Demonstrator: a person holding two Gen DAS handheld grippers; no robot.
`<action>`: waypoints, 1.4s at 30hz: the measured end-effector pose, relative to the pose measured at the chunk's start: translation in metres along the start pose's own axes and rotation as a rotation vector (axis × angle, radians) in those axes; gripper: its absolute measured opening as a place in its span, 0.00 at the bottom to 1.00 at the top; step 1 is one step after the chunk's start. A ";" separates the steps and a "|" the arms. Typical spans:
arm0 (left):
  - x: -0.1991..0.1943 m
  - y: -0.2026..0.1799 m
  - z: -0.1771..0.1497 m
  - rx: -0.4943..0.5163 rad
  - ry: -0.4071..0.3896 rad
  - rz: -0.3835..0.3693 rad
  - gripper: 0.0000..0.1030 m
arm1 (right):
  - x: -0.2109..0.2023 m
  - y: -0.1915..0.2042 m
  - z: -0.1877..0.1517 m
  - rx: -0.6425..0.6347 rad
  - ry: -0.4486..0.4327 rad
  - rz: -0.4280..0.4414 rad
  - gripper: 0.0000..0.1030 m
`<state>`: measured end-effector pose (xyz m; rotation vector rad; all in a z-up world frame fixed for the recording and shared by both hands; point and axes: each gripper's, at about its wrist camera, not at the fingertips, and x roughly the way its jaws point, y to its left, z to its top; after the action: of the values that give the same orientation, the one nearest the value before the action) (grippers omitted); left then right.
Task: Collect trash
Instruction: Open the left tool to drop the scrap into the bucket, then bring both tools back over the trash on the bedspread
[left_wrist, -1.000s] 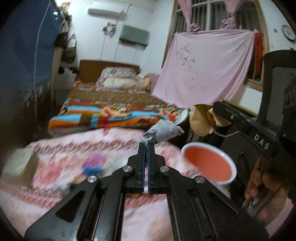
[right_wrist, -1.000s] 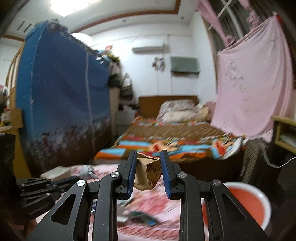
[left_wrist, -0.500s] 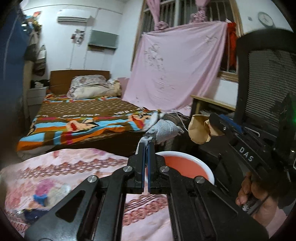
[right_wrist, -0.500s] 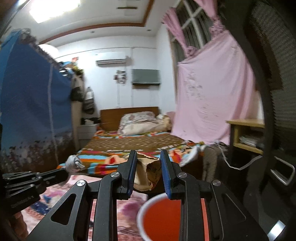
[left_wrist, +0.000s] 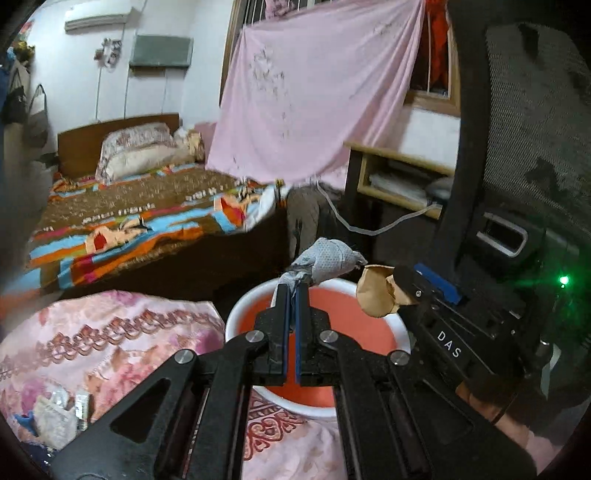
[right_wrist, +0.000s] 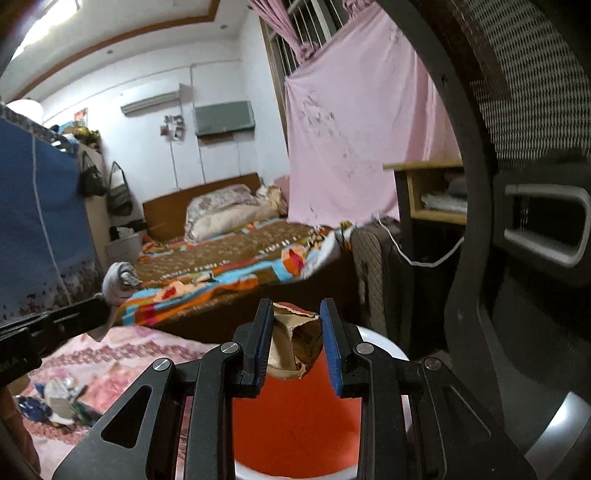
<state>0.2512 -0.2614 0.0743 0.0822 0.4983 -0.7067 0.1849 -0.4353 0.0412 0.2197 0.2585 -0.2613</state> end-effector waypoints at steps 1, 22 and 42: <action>0.008 0.001 -0.001 -0.011 0.028 -0.002 0.00 | 0.003 -0.003 -0.004 0.004 0.016 0.000 0.24; 0.058 0.017 -0.022 -0.155 0.222 -0.037 0.08 | 0.046 0.007 -0.010 -0.033 0.171 0.040 0.45; -0.093 0.077 -0.064 -0.320 -0.163 0.358 0.87 | -0.019 0.084 0.011 -0.161 0.047 0.097 0.96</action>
<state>0.2136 -0.1312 0.0543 -0.1815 0.4205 -0.2750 0.1929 -0.3542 0.0720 0.0786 0.3129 -0.1381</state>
